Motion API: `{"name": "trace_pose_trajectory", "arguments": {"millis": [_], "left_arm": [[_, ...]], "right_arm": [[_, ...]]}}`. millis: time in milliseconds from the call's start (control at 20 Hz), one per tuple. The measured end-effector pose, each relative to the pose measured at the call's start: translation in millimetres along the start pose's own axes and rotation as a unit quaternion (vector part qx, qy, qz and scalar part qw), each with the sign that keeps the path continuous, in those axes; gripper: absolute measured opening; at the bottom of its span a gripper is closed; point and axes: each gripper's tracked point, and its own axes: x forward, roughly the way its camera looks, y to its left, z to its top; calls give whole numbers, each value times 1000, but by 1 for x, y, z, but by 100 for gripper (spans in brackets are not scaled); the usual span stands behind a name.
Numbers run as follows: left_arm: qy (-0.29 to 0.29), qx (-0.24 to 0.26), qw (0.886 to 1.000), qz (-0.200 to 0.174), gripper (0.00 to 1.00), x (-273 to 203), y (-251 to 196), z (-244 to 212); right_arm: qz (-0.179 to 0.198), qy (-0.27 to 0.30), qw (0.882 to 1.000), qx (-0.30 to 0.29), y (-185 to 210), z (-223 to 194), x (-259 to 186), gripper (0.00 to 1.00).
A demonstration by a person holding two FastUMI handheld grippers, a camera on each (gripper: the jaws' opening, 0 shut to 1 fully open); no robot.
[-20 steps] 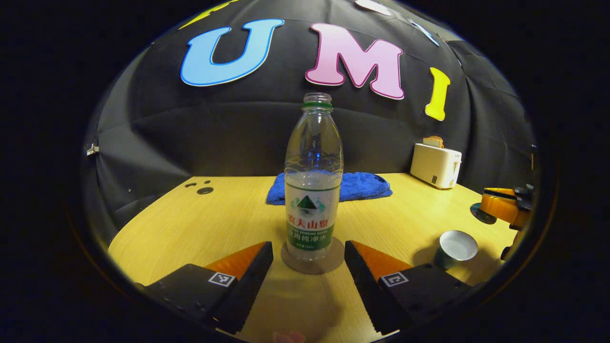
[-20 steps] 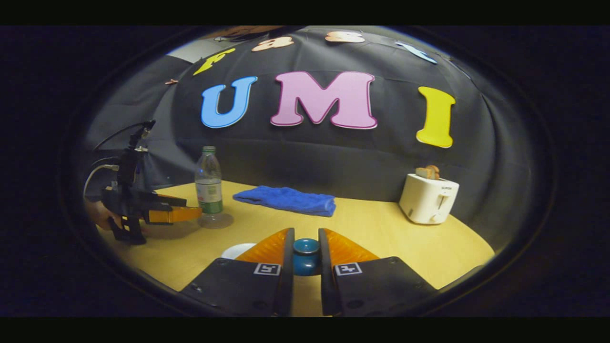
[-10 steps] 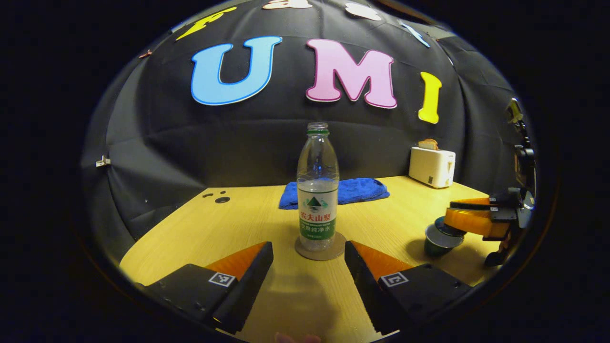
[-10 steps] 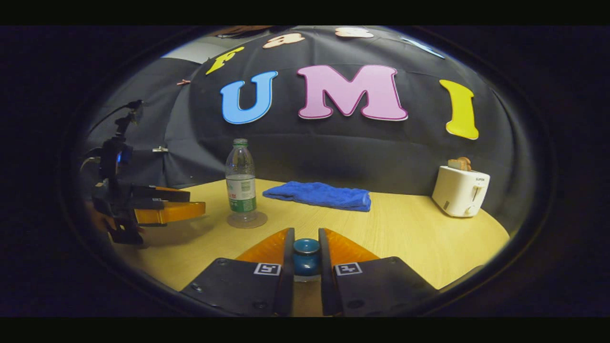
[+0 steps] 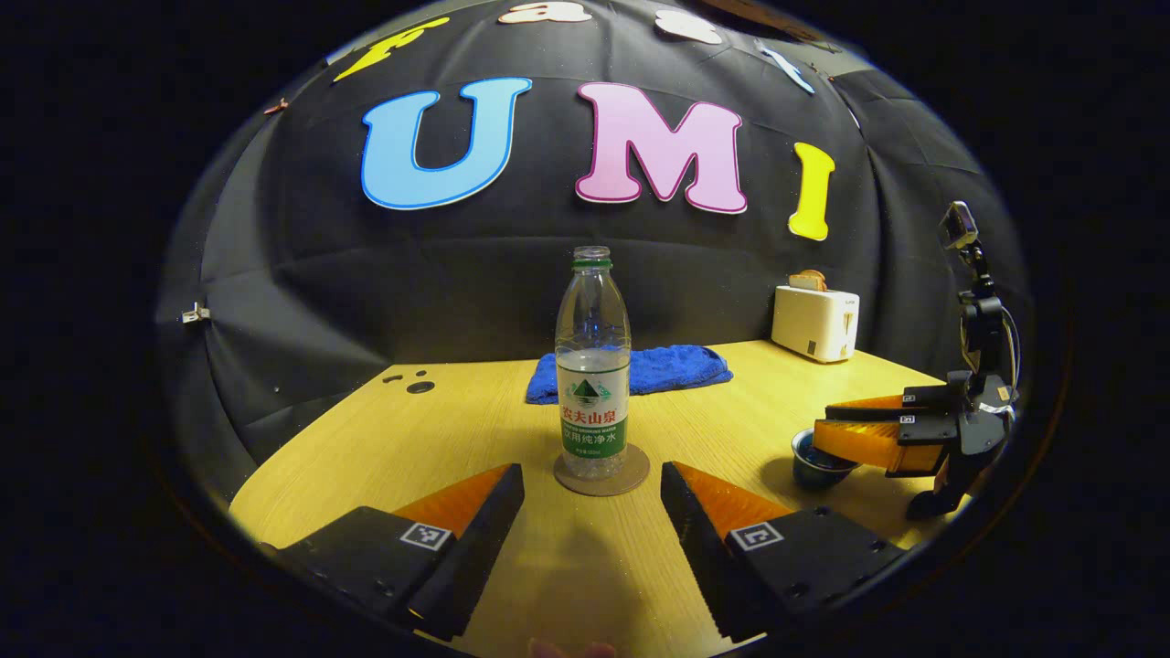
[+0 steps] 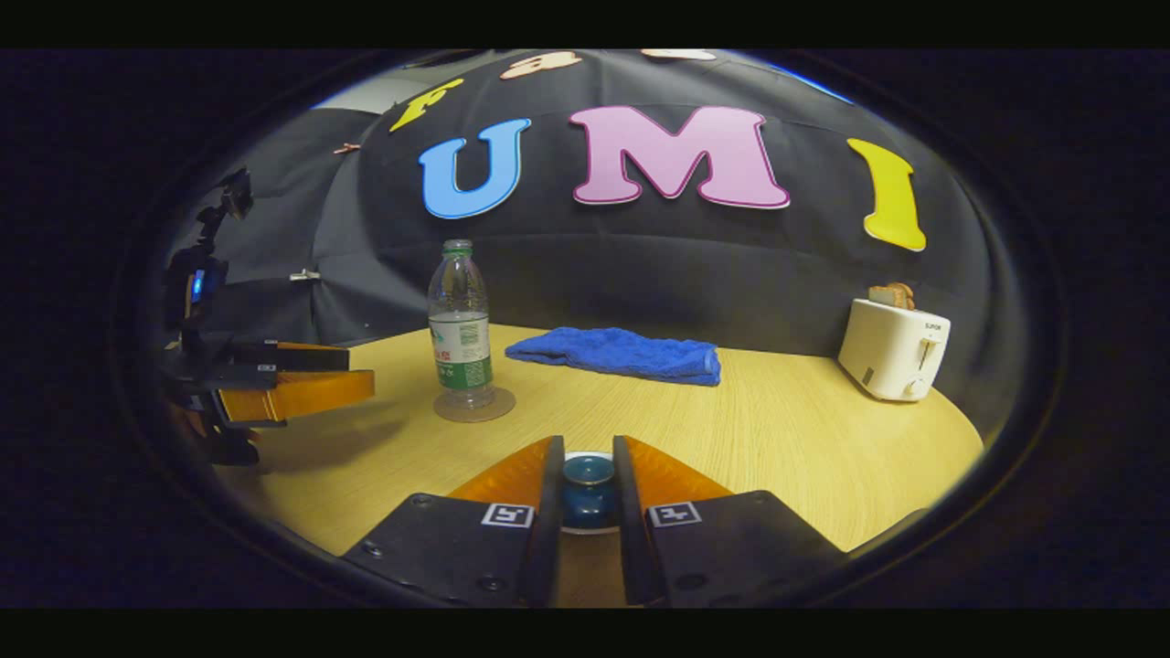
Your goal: Open the teacup lid with one hand, grasp the water bottle and pour water into the teacup with the other hand; after pouring, place the water bottle on the coaster and then close the teacup lid.
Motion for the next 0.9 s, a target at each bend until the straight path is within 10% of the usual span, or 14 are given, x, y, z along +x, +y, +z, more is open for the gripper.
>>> {"name": "trace_pose_trajectory", "arguments": {"millis": [350,900], "left_arm": [[5,-2,1000,13,95,-18,-1,21],[6,-16,999,46,95,-74,24,115]], "right_arm": [[-19,-1,1000,2,-8,29,-18,91],[-51,-59,997,-7,-4,194,-89,97]]}}
